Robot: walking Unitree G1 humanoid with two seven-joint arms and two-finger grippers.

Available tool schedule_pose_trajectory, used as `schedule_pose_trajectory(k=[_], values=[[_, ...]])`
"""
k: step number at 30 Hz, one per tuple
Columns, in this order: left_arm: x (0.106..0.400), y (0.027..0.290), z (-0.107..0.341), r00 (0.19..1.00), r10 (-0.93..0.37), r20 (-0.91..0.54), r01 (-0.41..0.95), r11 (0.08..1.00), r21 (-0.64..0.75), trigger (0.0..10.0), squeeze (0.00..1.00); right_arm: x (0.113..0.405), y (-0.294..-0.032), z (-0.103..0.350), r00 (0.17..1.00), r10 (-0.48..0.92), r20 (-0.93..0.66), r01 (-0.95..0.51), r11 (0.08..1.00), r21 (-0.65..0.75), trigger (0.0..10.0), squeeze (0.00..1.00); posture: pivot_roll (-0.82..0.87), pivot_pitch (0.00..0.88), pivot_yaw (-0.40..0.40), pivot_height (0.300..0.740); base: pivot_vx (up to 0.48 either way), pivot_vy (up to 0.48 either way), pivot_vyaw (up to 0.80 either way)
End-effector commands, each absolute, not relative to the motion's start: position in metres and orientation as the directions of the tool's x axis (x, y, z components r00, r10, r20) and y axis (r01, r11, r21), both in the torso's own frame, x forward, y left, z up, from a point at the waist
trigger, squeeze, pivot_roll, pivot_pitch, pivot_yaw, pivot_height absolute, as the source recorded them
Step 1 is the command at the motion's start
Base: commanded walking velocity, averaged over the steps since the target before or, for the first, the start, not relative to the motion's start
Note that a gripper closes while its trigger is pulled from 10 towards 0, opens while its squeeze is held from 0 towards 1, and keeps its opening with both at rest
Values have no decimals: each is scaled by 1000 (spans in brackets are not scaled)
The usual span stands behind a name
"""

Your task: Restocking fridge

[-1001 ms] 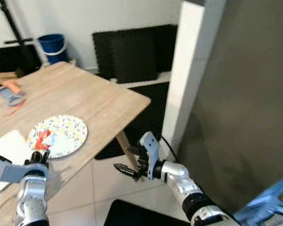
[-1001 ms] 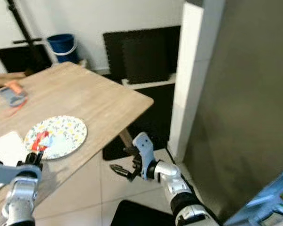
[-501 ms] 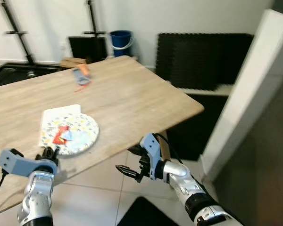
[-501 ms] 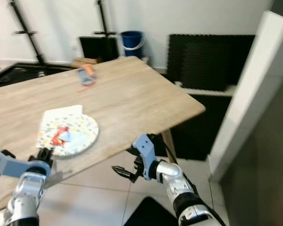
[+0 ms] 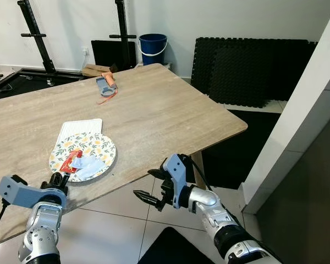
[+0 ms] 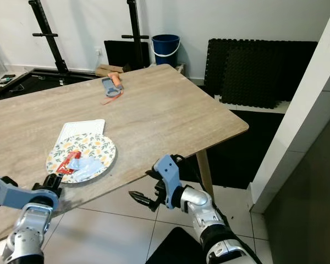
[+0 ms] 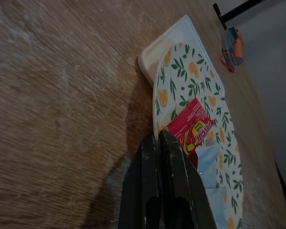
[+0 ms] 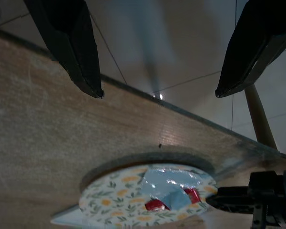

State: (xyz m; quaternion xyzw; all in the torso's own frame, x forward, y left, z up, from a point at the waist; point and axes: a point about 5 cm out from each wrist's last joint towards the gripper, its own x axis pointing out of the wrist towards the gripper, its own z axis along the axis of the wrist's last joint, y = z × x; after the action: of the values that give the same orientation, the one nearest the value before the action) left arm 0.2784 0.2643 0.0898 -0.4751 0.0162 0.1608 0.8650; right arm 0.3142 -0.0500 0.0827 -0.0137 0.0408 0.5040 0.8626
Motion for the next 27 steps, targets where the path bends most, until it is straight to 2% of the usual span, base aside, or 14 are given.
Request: schedule_pose_trajectory(k=[1,11,16,22,27], values=[[278,265,88,952,235,-196,-293,516,-805,10000,0,312,-49,85,474,879,-62,-880,475,9,10000,0,27,53,26,740,0,0,800],[289,251,96,976,142,-162,-214,543,-812,10000,0,310,-50,85,467,883,-56,-884,468,0,10000,0,23,55,27,740,0,0,798],[297,244,99,984,97,-147,-177,552,-815,10000,0,314,-54,87,512,857,-56,-859,511,-21,10000,0,21,55,29,740,0,0,665],[301,238,102,990,55,-132,-140,558,-818,10000,0,316,-56,90,528,848,-47,-849,527,-29,10000,0,20,58,31,740,0,0,67],[308,225,106,993,-30,-113,-77,562,-824,10000,0,316,-57,92,539,841,-42,-842,537,-46,10000,0,18,60,33,740,0,0,0]])
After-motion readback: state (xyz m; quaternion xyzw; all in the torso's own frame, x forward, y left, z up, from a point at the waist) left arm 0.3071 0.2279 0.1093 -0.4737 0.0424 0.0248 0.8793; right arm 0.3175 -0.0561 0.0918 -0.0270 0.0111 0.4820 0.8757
